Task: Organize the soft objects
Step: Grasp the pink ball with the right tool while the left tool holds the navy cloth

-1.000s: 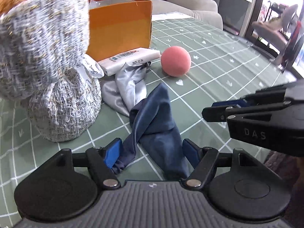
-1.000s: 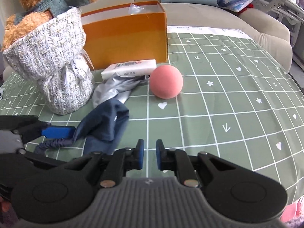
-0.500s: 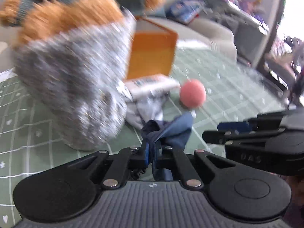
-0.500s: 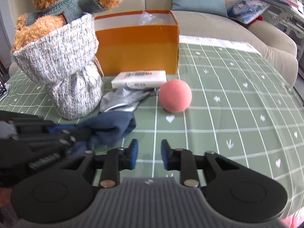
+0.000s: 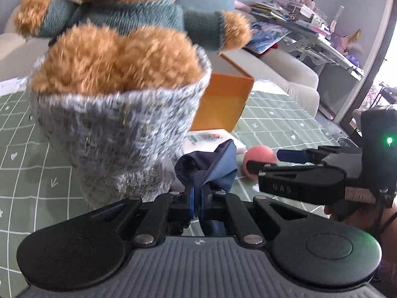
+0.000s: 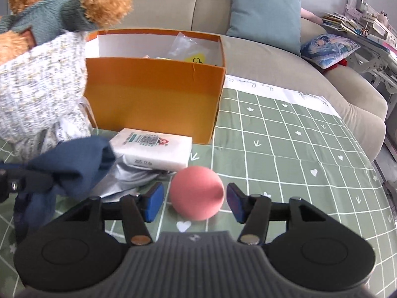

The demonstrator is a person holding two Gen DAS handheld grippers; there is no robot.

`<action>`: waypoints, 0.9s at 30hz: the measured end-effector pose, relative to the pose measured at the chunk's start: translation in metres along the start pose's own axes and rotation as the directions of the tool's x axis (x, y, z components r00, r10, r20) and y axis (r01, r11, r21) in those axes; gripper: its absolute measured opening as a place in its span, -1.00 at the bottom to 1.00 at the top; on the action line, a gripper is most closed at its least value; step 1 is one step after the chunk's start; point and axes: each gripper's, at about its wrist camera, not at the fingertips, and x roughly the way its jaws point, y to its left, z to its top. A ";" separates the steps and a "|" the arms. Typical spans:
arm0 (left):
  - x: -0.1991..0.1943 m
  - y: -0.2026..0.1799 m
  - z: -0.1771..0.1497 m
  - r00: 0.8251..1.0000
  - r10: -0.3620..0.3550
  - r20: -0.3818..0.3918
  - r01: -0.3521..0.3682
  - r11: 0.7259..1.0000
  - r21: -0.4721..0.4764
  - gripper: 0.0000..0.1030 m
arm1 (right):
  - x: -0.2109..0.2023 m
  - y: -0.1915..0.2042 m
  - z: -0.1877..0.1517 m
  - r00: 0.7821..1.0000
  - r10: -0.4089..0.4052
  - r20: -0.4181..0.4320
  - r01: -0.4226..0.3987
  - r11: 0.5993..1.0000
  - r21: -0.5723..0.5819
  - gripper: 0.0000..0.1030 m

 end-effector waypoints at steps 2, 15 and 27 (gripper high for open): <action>0.002 0.001 0.000 1.000 -0.001 0.002 0.001 1.000 -0.005 -0.91 | 0.006 -0.001 0.000 1.000 0.000 -0.003 0.000 1.000 0.010 0.06; -0.004 -0.005 0.001 1.000 0.005 0.010 -0.005 1.000 0.004 -0.91 | -0.010 0.007 -0.005 1.000 -0.022 0.003 0.023 1.000 -0.018 -0.27; -0.059 -0.020 -0.006 0.999 0.038 0.035 -0.040 0.998 0.056 -0.91 | -0.103 0.034 -0.012 0.993 0.107 0.040 -0.106 0.994 -0.038 -0.27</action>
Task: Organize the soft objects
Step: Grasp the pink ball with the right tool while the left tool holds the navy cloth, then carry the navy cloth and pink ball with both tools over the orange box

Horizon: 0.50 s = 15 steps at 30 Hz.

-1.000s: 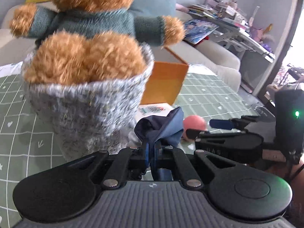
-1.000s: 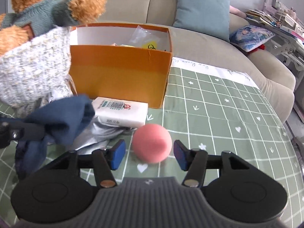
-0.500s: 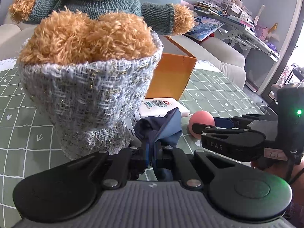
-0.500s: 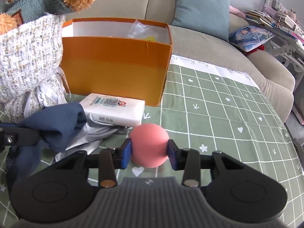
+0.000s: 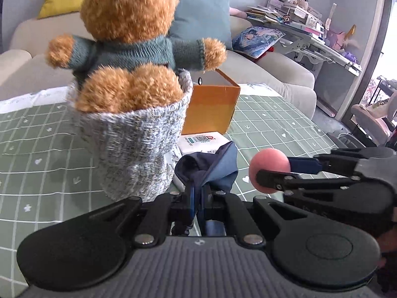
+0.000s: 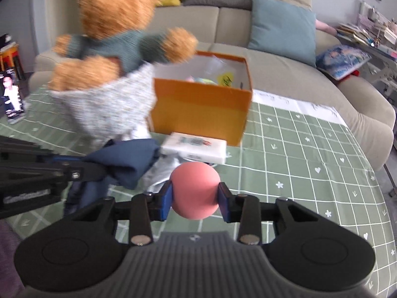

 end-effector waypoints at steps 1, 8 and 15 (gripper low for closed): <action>-0.005 -0.001 0.000 1.000 0.004 0.003 -0.004 1.000 0.002 -0.91 | -0.008 0.003 -0.001 1.000 0.006 0.008 -0.006 1.000 -0.002 -0.27; -0.036 -0.006 0.000 0.999 0.024 0.040 -0.024 1.000 0.009 -0.91 | -0.049 0.017 -0.002 0.998 0.042 0.055 -0.041 0.999 -0.018 -0.26; -0.062 -0.009 0.015 0.997 0.013 0.071 -0.014 1.000 0.010 -0.91 | -0.076 0.022 0.008 0.994 0.037 0.101 -0.032 0.998 -0.055 -0.26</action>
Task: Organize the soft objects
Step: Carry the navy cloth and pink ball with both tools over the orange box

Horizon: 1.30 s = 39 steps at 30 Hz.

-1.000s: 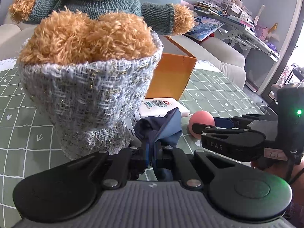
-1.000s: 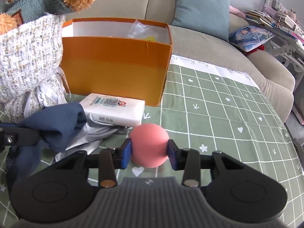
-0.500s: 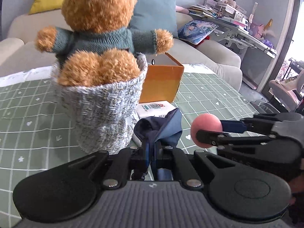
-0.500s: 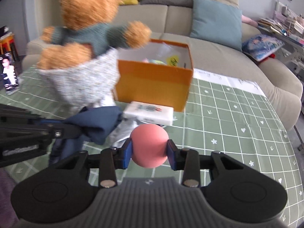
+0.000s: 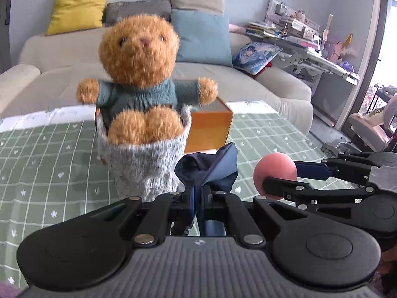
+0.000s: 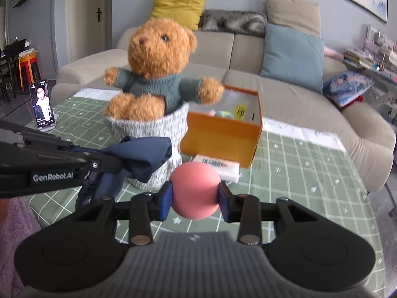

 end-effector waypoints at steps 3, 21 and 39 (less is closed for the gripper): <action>-0.009 -0.006 0.020 1.000 -0.017 0.021 0.017 1.000 0.021 -0.91 | -0.011 -0.006 0.013 1.000 -0.007 0.030 0.008 1.000 -0.018 -0.26; 0.047 -0.028 0.235 0.992 -0.097 -0.079 0.114 0.960 0.254 -0.91 | 0.023 -0.095 0.169 0.985 0.107 0.136 -0.108 0.994 -0.001 -0.26; 0.260 -0.005 0.286 0.834 0.187 -0.520 -0.070 0.969 0.237 -0.90 | 0.245 -0.141 0.197 0.951 0.204 -0.231 -0.202 0.979 0.029 -0.20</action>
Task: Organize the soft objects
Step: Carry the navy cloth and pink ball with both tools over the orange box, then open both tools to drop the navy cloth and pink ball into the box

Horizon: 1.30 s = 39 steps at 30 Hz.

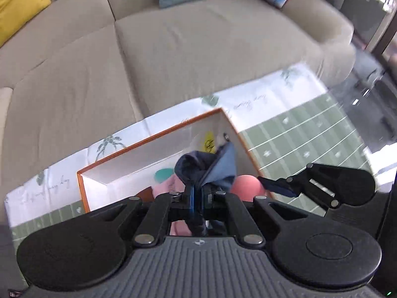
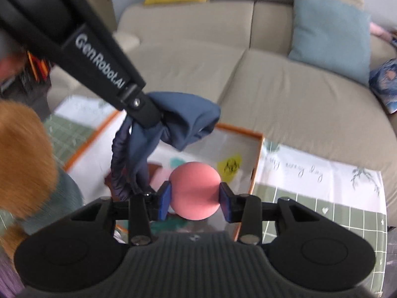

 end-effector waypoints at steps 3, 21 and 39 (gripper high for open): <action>0.014 -0.008 0.003 0.998 0.051 -0.036 -0.050 0.998 0.026 -0.89 | 0.023 -0.004 -0.002 0.997 0.001 -0.077 -0.004 0.999 -0.036 -0.19; 0.021 -0.020 -0.005 0.981 0.169 -0.093 -0.160 0.982 0.102 -0.46 | 0.023 0.000 -0.027 0.993 -0.027 -0.111 0.018 0.996 -0.087 0.07; -0.114 -0.036 -0.092 0.935 -0.049 0.352 0.013 0.994 0.104 -0.46 | -0.102 0.036 -0.035 0.975 -0.134 0.178 0.144 0.988 -0.046 0.13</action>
